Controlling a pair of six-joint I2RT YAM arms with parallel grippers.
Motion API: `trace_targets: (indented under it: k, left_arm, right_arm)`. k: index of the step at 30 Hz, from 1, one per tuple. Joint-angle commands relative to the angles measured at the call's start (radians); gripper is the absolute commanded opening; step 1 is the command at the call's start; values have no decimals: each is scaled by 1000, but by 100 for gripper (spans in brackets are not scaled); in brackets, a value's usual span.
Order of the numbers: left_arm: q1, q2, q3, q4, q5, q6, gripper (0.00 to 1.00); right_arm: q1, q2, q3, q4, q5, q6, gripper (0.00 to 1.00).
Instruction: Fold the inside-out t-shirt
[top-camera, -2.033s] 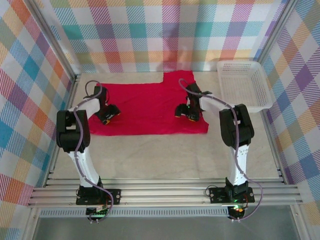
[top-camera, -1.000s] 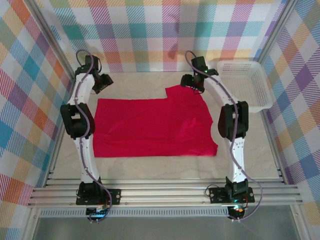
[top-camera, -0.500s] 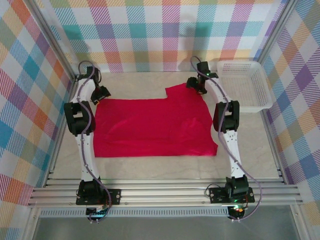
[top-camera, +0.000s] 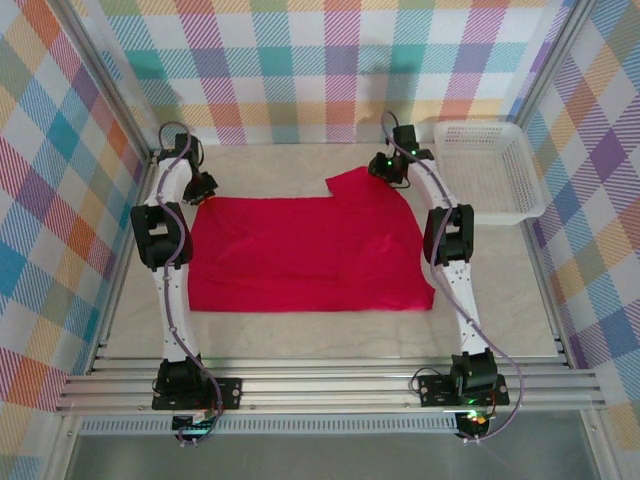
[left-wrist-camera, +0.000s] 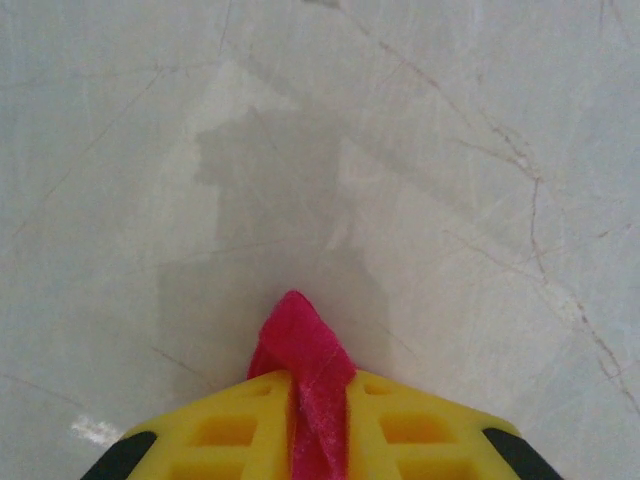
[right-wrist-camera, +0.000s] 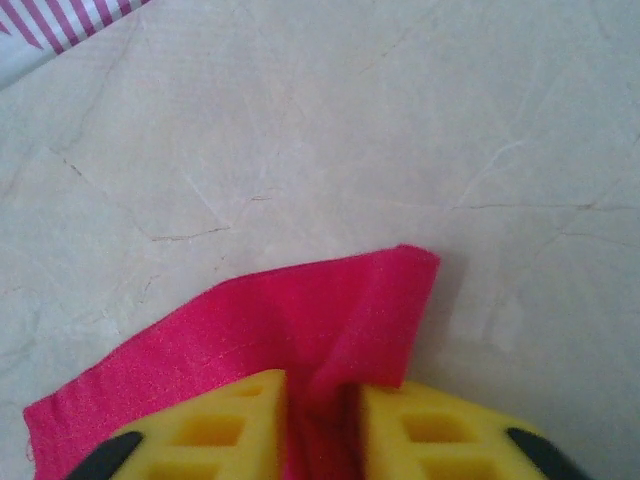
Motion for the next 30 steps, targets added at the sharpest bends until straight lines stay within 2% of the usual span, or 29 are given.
trace_targets:
  k: [1,3,8,13,18,23,30]
  left_arm:
    - [9,22,67,-49,0,13,19]
    - [9,14,94,-65,-4,19,19]
    - [9,-32,117,-93,2,23,18]
    - [7,-101,86,-105,25,10,15]
    - [1,-225,-85,-48,26,-4,11]
    - [-1,-365,-252,-2,3,-11,11]
    - [0,-531,-437,36,-32,-17,11]
  right_arm:
    - [-5,-2,16,37,-20,5,9]
    - [-5,-19,20,43,-4,-5,0]
    - [-8,-100,20,21,24,-41,0]
    - [-10,-223,-59,1,-55,-49,0]
    - [-10,-376,-273,25,-112,-41,0]
    - [-8,-572,-568,129,-130,-42,0]
    - [4,-798,-895,220,-159,-44,0]
